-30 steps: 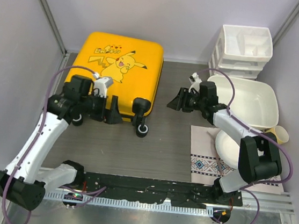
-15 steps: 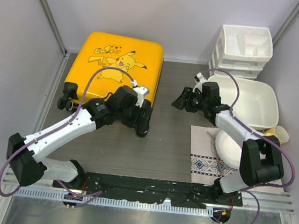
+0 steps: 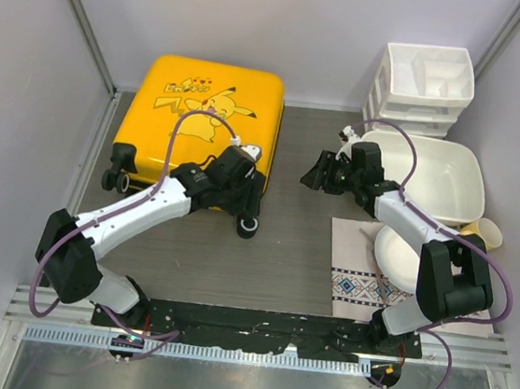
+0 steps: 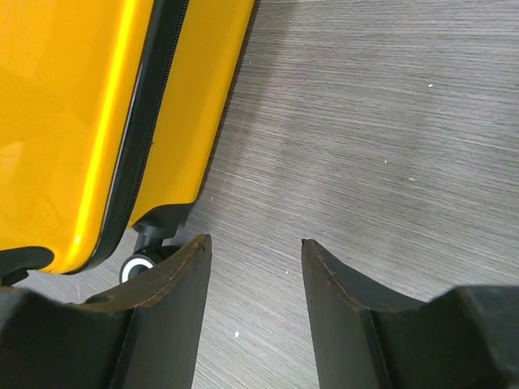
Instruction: Open, take out, and arrange the luggage
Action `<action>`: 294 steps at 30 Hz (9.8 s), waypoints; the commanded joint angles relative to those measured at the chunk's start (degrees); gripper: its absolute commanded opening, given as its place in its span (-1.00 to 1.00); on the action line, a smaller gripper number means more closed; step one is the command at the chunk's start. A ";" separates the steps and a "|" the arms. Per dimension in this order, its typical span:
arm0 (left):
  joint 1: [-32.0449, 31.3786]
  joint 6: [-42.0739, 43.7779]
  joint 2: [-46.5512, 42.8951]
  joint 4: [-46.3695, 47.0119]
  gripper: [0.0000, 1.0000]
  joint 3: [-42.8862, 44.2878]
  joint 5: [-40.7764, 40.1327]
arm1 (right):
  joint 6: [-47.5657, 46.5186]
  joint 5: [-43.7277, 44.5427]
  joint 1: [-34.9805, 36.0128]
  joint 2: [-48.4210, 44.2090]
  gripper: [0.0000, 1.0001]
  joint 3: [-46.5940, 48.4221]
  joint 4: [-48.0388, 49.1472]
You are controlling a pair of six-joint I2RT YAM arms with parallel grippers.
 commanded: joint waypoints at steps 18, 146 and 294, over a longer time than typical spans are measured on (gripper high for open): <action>20.95 4.93 -20.37 9.72 -1.00 4.31 36.85 | 5.96 -11.32 8.60 11.62 -0.04 13.51 24.65; 56.47 96.20 -6.58 40.15 0.75 19.59 -23.45 | -15.93 -1.84 18.11 36.96 0.02 37.70 6.63; 32.40 45.17 33.40 -3.92 0.99 52.04 12.79 | 5.08 -8.25 5.97 32.90 0.45 46.49 9.53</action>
